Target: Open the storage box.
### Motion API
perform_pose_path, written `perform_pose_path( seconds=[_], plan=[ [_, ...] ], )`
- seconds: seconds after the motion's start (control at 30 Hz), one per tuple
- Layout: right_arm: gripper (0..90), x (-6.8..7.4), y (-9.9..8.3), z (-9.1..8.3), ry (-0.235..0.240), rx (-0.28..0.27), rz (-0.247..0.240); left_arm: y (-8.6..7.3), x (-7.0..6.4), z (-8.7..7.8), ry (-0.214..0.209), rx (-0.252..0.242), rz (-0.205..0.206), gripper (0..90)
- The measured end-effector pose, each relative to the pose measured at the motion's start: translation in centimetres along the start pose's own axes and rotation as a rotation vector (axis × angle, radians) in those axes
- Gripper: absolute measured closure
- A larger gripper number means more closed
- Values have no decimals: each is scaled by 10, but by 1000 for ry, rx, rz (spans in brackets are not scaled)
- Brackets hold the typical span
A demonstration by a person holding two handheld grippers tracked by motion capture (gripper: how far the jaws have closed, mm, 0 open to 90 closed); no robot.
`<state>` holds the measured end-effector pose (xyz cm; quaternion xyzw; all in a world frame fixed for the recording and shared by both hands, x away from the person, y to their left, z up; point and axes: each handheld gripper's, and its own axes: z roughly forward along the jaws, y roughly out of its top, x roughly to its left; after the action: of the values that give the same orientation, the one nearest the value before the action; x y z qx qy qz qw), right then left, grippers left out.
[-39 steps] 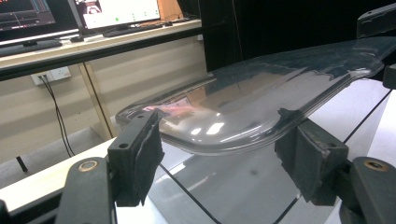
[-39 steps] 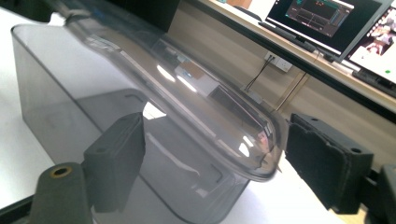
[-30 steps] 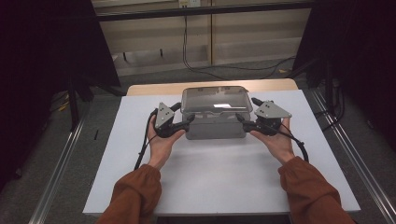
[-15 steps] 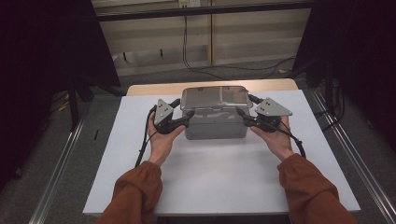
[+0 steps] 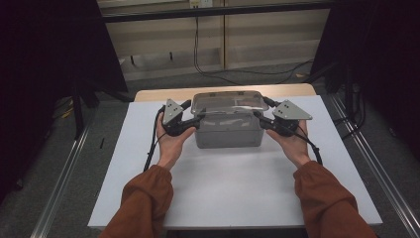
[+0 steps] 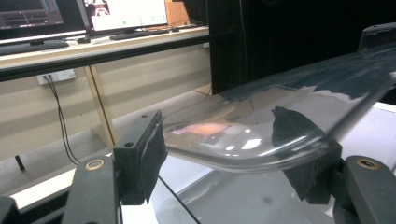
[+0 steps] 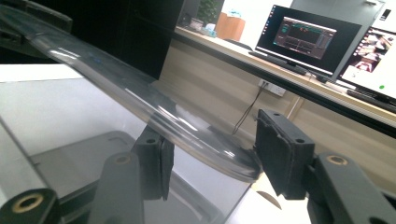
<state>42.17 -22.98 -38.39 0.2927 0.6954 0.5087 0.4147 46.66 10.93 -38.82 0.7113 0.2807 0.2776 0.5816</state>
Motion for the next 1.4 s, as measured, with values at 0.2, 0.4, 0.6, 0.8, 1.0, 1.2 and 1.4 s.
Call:
perform_pose_path(
  seconds=[0.2, 0.4, 0.6, 0.8, 1.0, 1.2, 1.4],
  plan=[
    [483, -3, 4, 4, 3, -7, 15, 0, 5, 4, 8, 6, -10, 347],
    [490, -4, 5, 9, 9, -15, 26, 1, 9, 6, 16, -11, 38, 418],
    [492, -5, 5, 11, 8, -24, 36, 3, 9, 11, 16, -10, 41, 428],
    [496, -9, 11, 14, 13, -28, 44, 6, 14, 14, 23, -12, 45, 477],
    [494, -13, 13, 17, 15, -40, 61, 6, 18, 19, 25, -8, 43, 478],
    [498, -16, 18, 19, 16, -40, 59, 11, 19, 24, 19, -3, 64, 449],
    [499, -19, 20, 21, 18, -43, 66, 13, 24, 28, 39, 0, 60, 472]
  ],
)
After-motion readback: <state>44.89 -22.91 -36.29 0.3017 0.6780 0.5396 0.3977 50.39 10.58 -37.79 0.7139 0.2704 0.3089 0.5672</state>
